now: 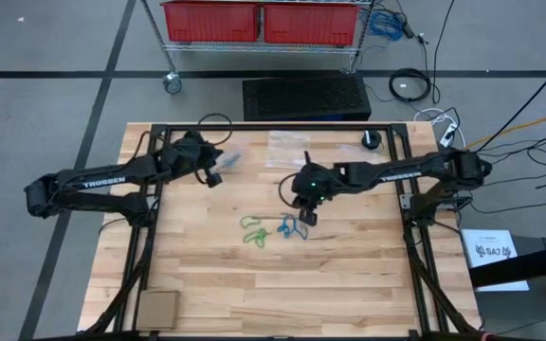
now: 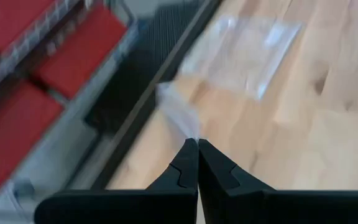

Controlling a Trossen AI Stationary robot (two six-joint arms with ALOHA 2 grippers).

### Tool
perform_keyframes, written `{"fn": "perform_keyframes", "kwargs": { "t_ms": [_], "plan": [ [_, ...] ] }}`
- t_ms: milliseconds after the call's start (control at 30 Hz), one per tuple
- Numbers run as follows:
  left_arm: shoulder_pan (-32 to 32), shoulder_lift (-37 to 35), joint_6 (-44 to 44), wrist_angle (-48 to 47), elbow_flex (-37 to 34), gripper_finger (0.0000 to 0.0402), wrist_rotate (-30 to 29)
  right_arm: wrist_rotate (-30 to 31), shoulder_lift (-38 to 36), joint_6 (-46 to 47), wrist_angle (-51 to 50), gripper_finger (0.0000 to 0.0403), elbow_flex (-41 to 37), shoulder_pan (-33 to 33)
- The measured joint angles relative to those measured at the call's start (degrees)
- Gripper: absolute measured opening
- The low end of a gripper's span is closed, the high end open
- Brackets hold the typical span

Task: Sort rubber bands
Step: Put the dark blue rubber band into the left zip lock bag

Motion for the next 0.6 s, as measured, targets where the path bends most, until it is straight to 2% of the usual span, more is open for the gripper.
{"fn": "perform_keyframes", "kwargs": {
  "t_ms": [100, 233, 433, 500, 600],
  "plan": [
    [-0.1, -1.8, -4.9, -1.6, 0.4, 0.0001, 3.9, 0.1, -1.5, 0.6, -0.1, 0.0, -2.0, 0.0],
    [-0.2, -5.6, -9.1, -1.2, 2.9, 0.0001, 11.9, 0.2, -2.6, -0.9, -0.1, 0.0, -2.1, 0.0],
    [0.3, -8.9, -16.5, -2.0, 5.3, 0.0001, 20.0, 0.1, -3.5, -3.8, -0.6, 0.0, -2.0, -0.2],
    [1.0, -8.7, -19.8, -4.5, 5.3, 0.0001, 21.4, 0.1, -3.7, -4.3, -0.9, 0.0, -2.0, -0.2],
    [2.6, -7.3, -21.5, -6.6, 3.5, 0.0001, 20.4, -0.1, -4.0, -5.2, -1.4, 0.0, -2.0, -0.2]
  ]
}}
